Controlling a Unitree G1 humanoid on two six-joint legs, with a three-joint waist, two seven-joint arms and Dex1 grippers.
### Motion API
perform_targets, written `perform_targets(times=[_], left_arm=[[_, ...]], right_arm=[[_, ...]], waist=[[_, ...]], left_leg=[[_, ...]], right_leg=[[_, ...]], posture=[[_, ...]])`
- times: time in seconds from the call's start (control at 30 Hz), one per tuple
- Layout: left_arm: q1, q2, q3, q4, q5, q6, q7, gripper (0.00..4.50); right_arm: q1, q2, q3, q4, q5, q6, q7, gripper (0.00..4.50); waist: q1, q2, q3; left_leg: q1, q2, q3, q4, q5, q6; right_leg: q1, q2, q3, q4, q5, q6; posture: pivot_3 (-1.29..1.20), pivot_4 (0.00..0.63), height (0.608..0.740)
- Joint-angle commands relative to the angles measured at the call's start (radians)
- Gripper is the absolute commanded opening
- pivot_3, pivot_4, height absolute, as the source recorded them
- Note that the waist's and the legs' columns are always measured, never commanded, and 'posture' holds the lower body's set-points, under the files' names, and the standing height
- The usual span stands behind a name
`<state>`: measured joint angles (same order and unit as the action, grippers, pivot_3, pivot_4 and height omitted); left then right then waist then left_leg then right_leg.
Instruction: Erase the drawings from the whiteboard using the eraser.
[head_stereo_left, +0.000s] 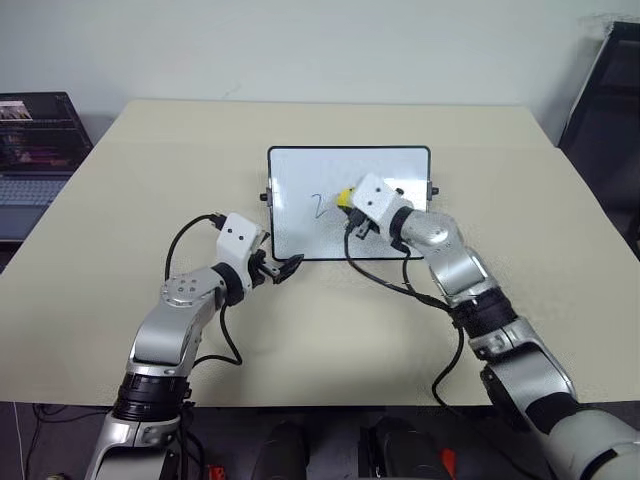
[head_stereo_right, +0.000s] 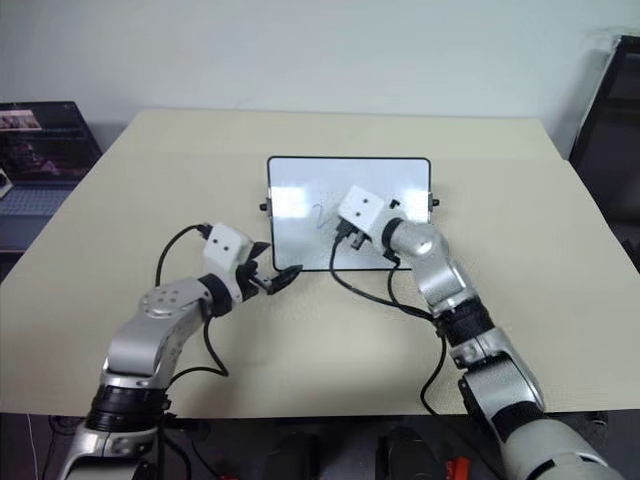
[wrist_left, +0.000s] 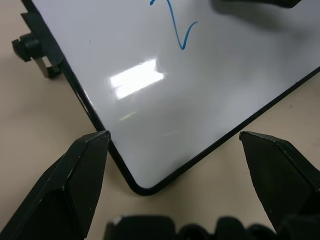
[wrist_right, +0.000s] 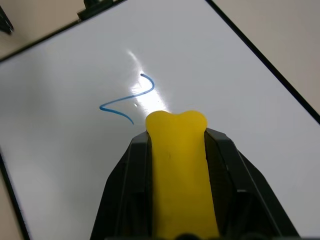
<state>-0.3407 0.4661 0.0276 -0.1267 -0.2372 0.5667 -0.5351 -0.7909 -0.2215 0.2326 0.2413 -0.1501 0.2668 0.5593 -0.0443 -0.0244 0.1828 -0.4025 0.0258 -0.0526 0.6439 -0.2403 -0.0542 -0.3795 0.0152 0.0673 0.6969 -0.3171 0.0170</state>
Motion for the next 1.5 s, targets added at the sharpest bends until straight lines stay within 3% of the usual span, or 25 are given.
perform_targets(times=[0.03, 0.33, 0.73, 1.1, 1.5], left_arm=[[-0.007, -0.019, 0.044, -0.059, -0.034, -0.025, 0.014, 4.50], [-0.024, -0.059, 0.078, -0.074, -0.062, -0.030, 0.056, 4.50], [-0.124, -0.061, 0.079, -0.116, -0.102, 0.111, 0.101, 4.50], [-0.084, -0.008, 0.071, -0.101, -0.052, 0.100, 0.106, 4.50], [-0.053, 0.010, 0.056, -0.056, -0.031, 0.028, 0.076, 4.50]], right_arm=[[0.067, -0.004, -0.112, -0.246, 0.166, 0.151, 0.057, 1.11], [0.358, -0.081, -0.178, -0.568, 0.292, 0.227, 0.066, 1.11], [0.488, -0.087, -0.132, -0.613, 0.295, 0.173, 0.027, 1.11], [0.227, -0.056, 0.000, -0.333, 0.142, -0.021, -0.003, 1.11], [-0.225, 0.059, 0.131, 0.325, -0.020, -0.279, 0.011, 1.11]], waist=[[0.003, 0.000, 0.000], [0.010, 0.000, 0.000], [0.007, 0.000, 0.000], [0.001, 0.000, 0.000], [0.000, 0.000, 0.000]], left_leg=[[0.000, 0.000, 0.000, 0.000, 0.000, 0.000], [0.001, 0.000, 0.001, 0.000, 0.000, 0.000], [0.001, -0.001, 0.002, 0.000, 0.000, 0.000], [0.001, 0.000, 0.002, 0.000, 0.000, 0.000], [0.001, 0.000, 0.002, 0.000, 0.000, 0.000]], right_leg=[[0.000, 0.000, 0.000, 0.000, 0.000, 0.000], [0.000, 0.000, 0.001, 0.000, 0.000, 0.000], [0.001, 0.001, 0.001, 0.000, 0.000, 0.000], [0.000, 0.001, 0.001, 0.000, 0.000, 0.000], [0.000, 0.001, 0.001, 0.000, 0.000, 0.000]], posture=[[0.00, 0.150, 0.740], [0.00, 0.150, 0.740], [0.00, 0.150, 0.740], [0.00, 0.150, 0.740], [0.00, 0.150, 0.740]])
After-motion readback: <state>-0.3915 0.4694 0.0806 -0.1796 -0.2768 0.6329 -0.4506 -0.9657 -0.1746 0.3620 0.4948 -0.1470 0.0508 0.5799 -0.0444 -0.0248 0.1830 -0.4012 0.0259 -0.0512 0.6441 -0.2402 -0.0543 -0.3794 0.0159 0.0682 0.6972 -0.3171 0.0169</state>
